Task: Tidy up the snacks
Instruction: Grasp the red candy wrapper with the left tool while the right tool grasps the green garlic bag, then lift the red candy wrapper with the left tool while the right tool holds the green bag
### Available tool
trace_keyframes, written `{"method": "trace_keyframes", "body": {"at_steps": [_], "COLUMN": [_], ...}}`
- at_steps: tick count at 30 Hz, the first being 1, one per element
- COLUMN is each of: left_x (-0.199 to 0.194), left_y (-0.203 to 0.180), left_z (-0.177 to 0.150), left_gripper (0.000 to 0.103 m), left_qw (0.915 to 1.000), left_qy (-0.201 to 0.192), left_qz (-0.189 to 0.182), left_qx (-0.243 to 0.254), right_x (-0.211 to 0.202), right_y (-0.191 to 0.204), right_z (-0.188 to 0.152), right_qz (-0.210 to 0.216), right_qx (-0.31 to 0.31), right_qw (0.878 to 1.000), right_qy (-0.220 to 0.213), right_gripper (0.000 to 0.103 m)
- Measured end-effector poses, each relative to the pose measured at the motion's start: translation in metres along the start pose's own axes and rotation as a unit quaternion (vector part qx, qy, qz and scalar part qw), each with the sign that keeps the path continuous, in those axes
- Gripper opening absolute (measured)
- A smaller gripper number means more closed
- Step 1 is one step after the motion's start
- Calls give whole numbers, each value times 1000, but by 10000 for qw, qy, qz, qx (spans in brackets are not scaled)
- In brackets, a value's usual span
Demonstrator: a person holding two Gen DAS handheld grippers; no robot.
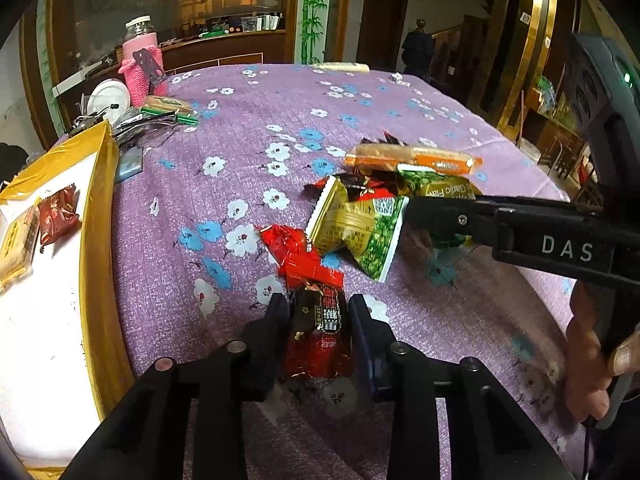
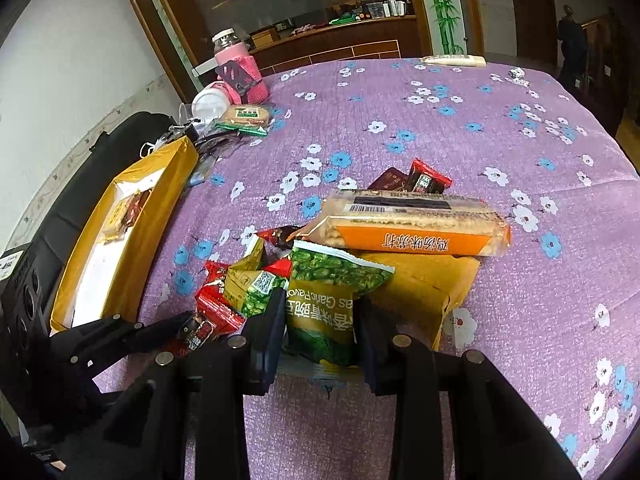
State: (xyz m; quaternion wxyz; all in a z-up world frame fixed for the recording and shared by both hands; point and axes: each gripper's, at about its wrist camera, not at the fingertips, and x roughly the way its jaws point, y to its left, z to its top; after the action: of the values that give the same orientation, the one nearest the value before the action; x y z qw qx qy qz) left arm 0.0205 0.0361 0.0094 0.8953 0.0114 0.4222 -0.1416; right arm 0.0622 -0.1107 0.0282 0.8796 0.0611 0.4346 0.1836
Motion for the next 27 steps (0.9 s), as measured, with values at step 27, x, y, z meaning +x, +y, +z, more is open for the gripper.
{"method": "trace_keyframes", "body": {"at_steps": [27], "left_x": [5], "left_y": [-8], "left_z": [0], "left_gripper": [48], "left_qw": [9996], "left_qy": [122], "left_qz": [73], "left_qx": [227], "right_x": [-1], "right_y": [-17], "right_z": [1], "right_qz": [377], "right_qx": [419], "right_qw": [9983], "right_qy": [166], "right_gripper": [31]}}
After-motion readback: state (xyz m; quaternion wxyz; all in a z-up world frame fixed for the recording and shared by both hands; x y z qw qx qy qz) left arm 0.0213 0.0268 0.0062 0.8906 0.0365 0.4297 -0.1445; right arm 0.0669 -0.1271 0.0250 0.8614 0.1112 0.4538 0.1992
